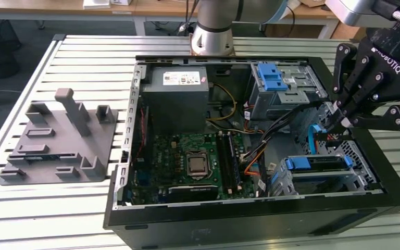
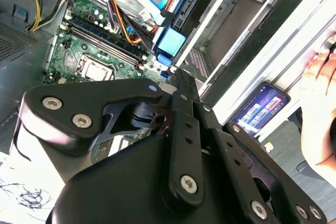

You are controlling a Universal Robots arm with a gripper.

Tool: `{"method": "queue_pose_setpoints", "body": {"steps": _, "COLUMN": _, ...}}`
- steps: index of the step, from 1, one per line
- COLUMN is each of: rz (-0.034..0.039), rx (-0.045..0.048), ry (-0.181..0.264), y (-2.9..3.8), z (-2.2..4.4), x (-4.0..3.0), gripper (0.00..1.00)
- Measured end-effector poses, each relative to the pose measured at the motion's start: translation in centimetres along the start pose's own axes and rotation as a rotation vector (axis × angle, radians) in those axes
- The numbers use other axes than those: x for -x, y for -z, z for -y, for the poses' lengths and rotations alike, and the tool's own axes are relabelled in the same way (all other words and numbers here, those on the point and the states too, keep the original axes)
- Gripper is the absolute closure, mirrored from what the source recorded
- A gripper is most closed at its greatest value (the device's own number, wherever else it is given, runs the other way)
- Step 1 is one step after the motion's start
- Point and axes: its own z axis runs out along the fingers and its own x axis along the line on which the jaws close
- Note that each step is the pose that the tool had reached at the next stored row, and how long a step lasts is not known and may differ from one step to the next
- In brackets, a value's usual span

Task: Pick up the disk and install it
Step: 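Insert the first disk wire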

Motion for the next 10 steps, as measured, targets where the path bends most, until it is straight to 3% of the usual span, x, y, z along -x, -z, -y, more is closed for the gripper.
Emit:
{"method": "queue_pose_setpoints", "body": {"steps": 6, "rz": 0.0001, "rx": -0.0005, "ry": 0.0, "y": -0.23, "z": 0.09, "x": 0.01, "gripper": 0.89}}
{"method": "queue_pose_setpoints", "body": {"steps": 10, "rz": 0.0001, "rx": -0.0005, "ry": 0.0, "y": -0.47, "z": 0.64, "x": 0.03, "gripper": 0.89}}
